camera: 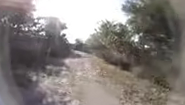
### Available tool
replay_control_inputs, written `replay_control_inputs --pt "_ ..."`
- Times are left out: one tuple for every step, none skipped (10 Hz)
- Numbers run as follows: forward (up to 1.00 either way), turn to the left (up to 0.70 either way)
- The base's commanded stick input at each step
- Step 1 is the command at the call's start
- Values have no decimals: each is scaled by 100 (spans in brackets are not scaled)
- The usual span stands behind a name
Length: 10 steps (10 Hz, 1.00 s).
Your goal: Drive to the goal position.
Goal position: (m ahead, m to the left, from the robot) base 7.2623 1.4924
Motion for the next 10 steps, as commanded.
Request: replay_control_inputs --pt "100 0" --pt "100 0" --pt "100 0" --pt "100 0" --pt "100 0" --pt "100 0" --pt "100 25" --pt "100 27" --pt "100 27" --pt "100 27"
